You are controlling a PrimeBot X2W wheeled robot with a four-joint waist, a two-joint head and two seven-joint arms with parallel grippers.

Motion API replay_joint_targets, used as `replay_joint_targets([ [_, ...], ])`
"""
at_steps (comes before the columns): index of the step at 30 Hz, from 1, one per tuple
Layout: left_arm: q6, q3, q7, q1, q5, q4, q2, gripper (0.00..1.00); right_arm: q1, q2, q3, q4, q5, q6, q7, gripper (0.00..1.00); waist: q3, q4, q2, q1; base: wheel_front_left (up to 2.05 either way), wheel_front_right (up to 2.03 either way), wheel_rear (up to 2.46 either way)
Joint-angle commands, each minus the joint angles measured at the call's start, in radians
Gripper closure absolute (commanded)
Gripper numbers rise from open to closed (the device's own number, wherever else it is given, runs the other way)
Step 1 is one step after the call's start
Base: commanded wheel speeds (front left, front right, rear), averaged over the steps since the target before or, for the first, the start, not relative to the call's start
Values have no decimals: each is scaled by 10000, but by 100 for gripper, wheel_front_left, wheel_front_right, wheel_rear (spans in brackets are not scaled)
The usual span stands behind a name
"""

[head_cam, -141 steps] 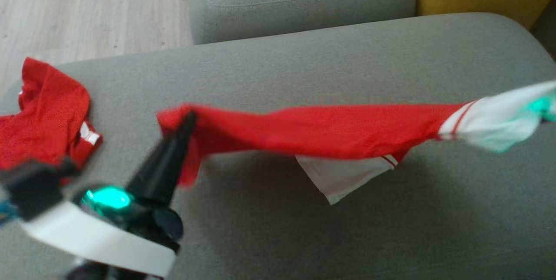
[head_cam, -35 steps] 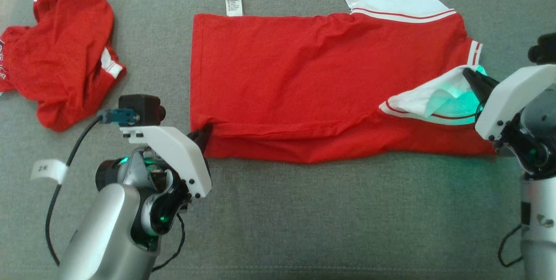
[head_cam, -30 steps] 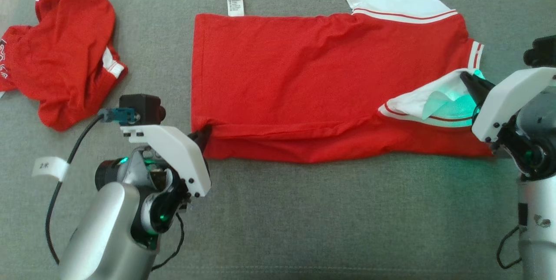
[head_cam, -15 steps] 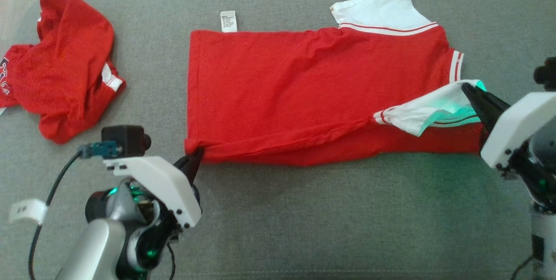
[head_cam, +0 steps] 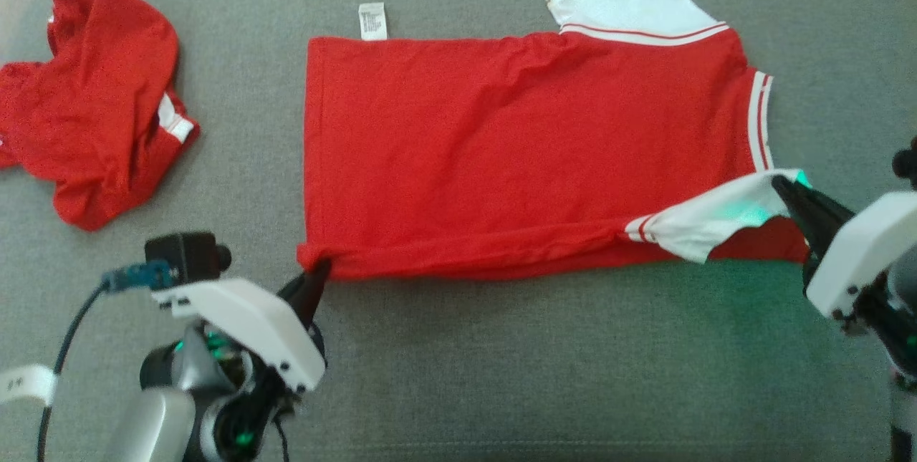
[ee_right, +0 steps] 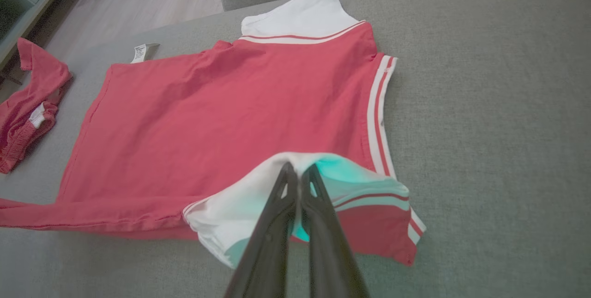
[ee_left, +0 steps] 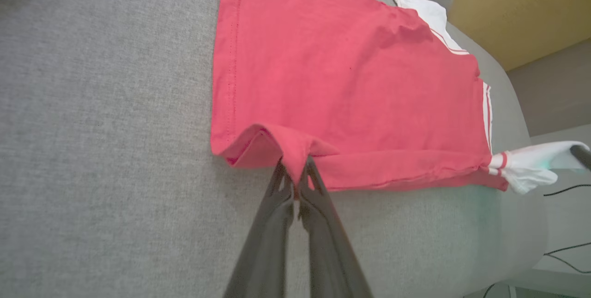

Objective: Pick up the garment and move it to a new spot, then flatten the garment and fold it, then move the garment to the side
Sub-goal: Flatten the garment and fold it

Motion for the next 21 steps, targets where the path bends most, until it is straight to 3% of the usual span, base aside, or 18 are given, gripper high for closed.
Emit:
replay_joint_targets([
  [1,84,505,-1,-703,-46,-276,-7,100,-605,-83,147,-341,-71,77,37,100,153,49,0,0,0,0,0],
  [11,170,379,-51,-2649,-4,1333,-598,100,-2404,2,497,1411,-406,77,-395,100,971,197,0,0,0,0,0],
  [12,156,348,-70,-2803,16,1510,-639,92,-2574,24,517,1585,-393,77,-516,100,1033,207,0,0,0,0,0],
  [13,132,314,-101,-2938,37,1675,-678,71,-2725,44,526,1758,-388,77,-659,100,1081,213,0,0,0,0,0],
  [14,119,281,-141,-3048,81,1837,-699,53,-2864,67,518,1905,-390,77,-863,71,1117,215,0,0,0,0,0],
  [15,97,237,-198,-3138,162,1978,-686,0,-2984,104,481,2043,-388,77,-1109,0,1144,213,0,0,0,0,0],
  [21,-45,118,-656,-2920,626,2129,-309,0,-3005,38,407,2356,-236,77,-1836,0,1136,103,0,0,0,0,0],
])
